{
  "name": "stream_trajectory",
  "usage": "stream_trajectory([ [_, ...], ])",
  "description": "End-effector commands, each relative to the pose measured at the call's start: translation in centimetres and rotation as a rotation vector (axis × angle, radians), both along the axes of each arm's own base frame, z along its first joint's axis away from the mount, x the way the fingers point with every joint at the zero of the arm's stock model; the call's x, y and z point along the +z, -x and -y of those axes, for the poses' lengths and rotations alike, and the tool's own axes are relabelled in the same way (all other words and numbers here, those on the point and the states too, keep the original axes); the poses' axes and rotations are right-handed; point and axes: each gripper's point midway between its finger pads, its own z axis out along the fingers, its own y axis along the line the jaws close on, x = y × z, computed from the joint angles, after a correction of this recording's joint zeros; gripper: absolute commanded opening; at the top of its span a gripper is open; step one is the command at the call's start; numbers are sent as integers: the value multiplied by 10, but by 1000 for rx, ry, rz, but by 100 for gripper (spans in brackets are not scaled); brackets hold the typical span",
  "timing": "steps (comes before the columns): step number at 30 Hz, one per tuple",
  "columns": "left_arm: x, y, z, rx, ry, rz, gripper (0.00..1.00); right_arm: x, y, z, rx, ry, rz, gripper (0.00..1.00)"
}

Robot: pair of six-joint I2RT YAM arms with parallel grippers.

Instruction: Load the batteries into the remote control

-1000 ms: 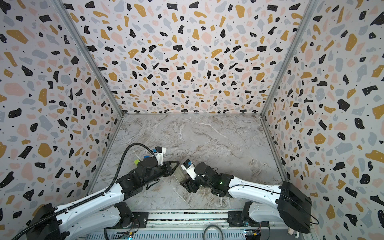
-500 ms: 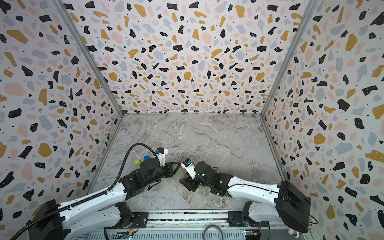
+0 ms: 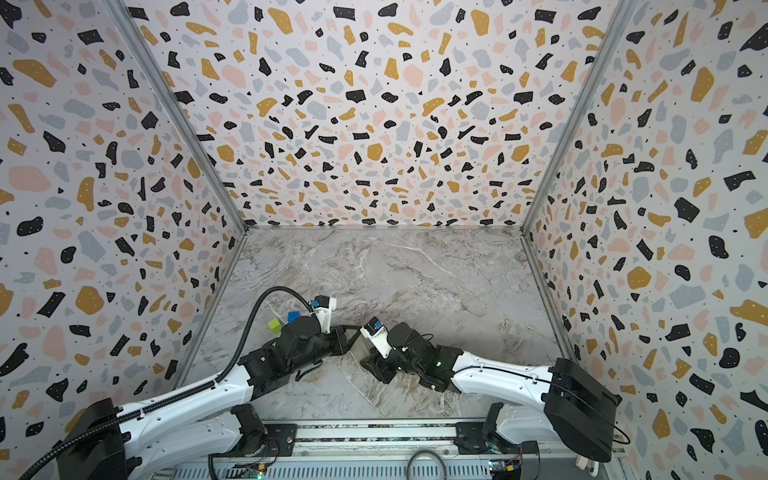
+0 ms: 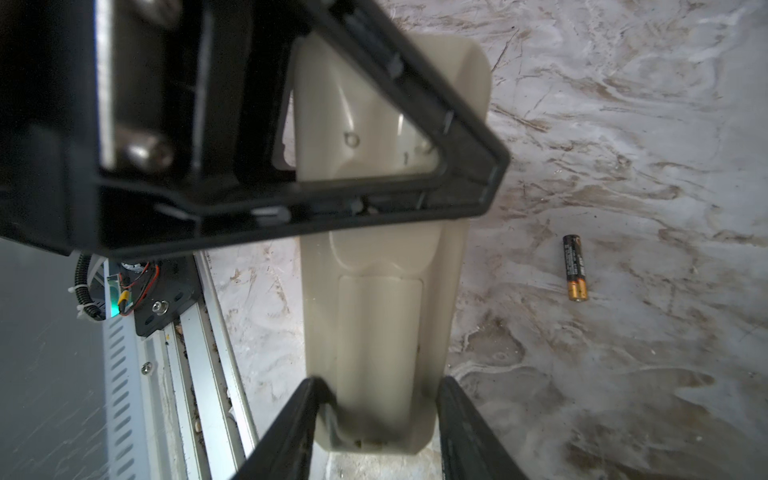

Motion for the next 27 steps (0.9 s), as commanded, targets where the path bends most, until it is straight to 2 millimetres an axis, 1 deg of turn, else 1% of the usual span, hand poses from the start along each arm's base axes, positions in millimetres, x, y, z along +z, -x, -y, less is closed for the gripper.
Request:
stream_trajectory([
  [1,32,-6,6,6,69,78,0,10,-1,-6,12,-29,2,46],
  [7,32,-6,6,5,71,79,0,5,0,-7,16,-20,-4,41],
  [14,32,-7,8,4,75,79,0,5,-1,-8,19,-22,-4,35],
  [27,31,-8,7,7,73,77,0,6,0,-9,29,-25,-5,29],
])
